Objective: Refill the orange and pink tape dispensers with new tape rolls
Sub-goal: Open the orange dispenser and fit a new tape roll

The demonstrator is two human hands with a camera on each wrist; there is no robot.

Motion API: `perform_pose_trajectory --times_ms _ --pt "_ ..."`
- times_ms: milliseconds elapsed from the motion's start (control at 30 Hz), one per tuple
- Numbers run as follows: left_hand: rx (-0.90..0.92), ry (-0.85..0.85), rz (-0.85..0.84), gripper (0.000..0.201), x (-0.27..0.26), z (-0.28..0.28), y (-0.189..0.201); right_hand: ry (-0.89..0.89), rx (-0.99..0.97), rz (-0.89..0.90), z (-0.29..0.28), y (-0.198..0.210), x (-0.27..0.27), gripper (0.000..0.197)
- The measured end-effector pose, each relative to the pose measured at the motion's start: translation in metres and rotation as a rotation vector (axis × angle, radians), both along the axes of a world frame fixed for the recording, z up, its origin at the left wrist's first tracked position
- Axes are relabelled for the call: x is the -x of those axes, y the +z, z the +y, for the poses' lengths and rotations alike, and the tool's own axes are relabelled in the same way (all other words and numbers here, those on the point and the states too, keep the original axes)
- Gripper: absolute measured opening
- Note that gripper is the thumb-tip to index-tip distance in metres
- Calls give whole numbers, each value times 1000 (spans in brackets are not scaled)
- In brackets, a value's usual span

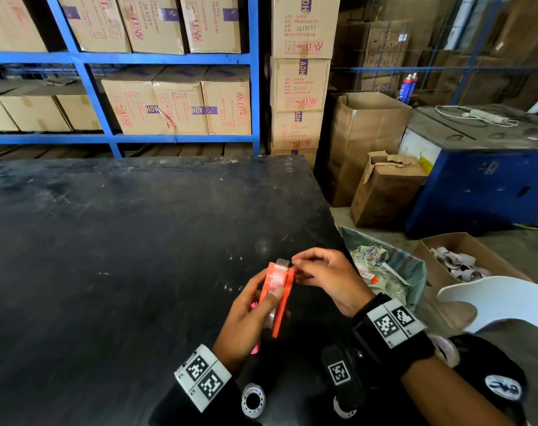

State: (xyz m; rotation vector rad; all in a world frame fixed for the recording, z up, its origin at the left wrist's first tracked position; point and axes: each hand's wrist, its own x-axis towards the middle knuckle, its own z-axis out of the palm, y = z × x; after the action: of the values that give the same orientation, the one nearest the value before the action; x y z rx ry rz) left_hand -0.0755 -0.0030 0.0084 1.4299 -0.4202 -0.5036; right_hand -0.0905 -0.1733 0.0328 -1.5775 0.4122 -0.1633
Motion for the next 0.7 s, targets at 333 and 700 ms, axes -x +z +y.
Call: perform_pose_trajectory --times_ms 333,700 --pt "103 19 130 42 -10 -5 -9 21 46 -240 35 -25 23 31" --pt "-59 101 -72 32 -13 0 -5 86 92 -264 39 -25 18 21"
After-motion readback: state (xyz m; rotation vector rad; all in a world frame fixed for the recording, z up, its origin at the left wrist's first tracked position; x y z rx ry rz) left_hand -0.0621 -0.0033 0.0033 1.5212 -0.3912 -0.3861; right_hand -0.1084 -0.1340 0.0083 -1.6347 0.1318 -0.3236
